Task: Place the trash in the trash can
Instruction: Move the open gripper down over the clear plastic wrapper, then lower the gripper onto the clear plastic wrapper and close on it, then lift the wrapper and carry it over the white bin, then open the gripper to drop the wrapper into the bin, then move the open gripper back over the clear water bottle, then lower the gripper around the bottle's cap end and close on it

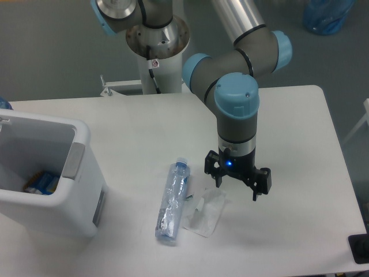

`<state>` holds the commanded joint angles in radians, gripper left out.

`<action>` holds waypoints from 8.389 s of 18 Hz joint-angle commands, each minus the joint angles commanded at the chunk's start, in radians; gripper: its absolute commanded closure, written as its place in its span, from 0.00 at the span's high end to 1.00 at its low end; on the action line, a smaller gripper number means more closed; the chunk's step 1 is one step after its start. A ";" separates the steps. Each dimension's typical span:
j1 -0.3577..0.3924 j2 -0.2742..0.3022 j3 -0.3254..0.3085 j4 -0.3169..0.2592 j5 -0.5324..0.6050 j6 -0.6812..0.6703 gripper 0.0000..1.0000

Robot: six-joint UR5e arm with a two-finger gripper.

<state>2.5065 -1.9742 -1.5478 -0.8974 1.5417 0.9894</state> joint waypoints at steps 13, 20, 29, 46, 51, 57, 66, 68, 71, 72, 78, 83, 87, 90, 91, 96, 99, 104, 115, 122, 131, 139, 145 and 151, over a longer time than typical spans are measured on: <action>-0.011 -0.014 -0.063 0.046 -0.008 -0.048 1.00; -0.037 -0.041 -0.054 0.044 -0.008 -0.170 1.00; -0.080 -0.067 -0.052 0.038 -0.009 -0.304 1.00; -0.143 -0.150 -0.044 0.032 0.066 -0.322 0.42; -0.143 -0.152 -0.043 0.032 0.060 -0.331 0.00; -0.135 -0.127 0.006 0.026 -0.036 -0.334 0.00; -0.101 -0.071 0.069 -0.021 -0.329 -0.451 0.00; -0.094 -0.031 0.071 -0.021 -0.409 -0.474 0.00; -0.092 0.017 0.071 -0.021 -0.514 -0.506 0.00; -0.097 0.035 0.069 -0.021 -0.538 -0.521 0.00; -0.146 0.170 0.072 -0.018 -0.692 -0.632 0.00; -0.219 0.241 0.078 -0.008 -0.752 -0.643 0.00; -0.288 0.245 0.061 -0.008 -0.773 -0.649 0.00; -0.325 0.247 0.035 -0.003 -0.764 -0.644 0.09; -0.331 0.250 0.022 0.000 -0.764 -0.637 0.21; -0.331 0.270 0.006 0.012 -0.764 -0.623 1.00; -0.331 0.270 0.006 0.012 -0.764 -0.623 1.00; -0.328 0.258 0.008 0.008 -0.711 -0.623 1.00; -0.221 0.163 0.024 0.015 -0.431 -0.608 1.00; -0.192 0.014 0.078 0.014 -0.356 -0.591 1.00; -0.149 -0.095 0.043 0.015 -0.344 -0.520 1.00; -0.155 -0.159 0.055 0.011 -0.178 -0.512 1.00; -0.187 -0.207 0.086 0.002 -0.091 -0.505 1.00; -0.221 -0.248 0.103 0.000 -0.063 -0.514 1.00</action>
<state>2.2857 -2.2227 -1.4450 -0.8974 1.4788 0.4756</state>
